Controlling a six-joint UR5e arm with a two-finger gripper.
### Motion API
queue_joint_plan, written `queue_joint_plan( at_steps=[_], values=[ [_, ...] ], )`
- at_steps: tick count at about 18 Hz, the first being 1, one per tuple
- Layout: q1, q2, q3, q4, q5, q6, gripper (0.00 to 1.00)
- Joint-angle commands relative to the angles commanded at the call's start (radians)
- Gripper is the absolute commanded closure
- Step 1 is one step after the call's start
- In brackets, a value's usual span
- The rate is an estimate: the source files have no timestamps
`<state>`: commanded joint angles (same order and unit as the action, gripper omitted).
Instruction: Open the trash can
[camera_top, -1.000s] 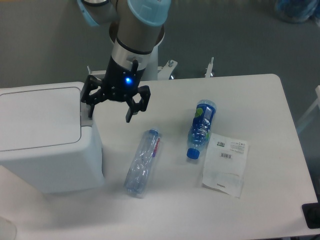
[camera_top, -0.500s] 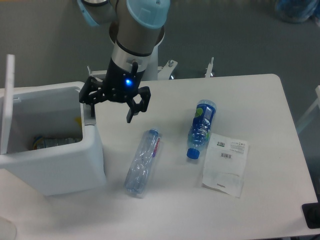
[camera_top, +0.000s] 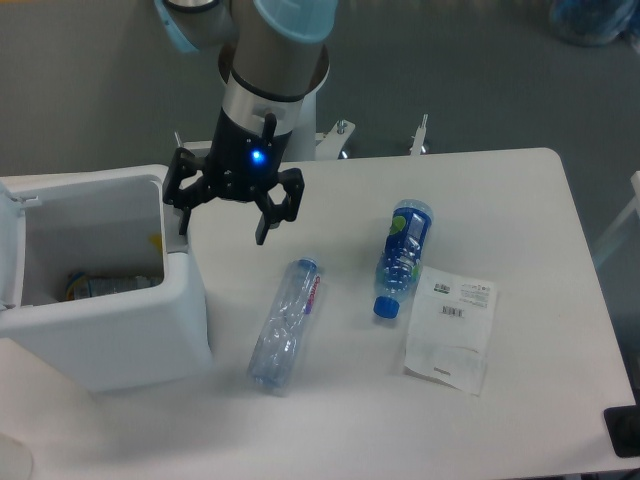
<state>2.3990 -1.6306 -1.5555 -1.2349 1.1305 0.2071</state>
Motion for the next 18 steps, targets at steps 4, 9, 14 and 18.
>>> queue_joint_plan(
  at_steps=[4, 9, 14, 18],
  values=[
    [0.087, 0.002, 0.009, 0.005, 0.002, 0.063, 0.00],
    [0.262, -0.009, 0.009, 0.005, 0.012, 0.230, 0.00],
    [0.400, -0.075, 0.011, 0.006, 0.046, 0.555, 0.00],
    [0.469, -0.118, 0.011, 0.008, 0.127, 0.762, 0.00]
  ],
)
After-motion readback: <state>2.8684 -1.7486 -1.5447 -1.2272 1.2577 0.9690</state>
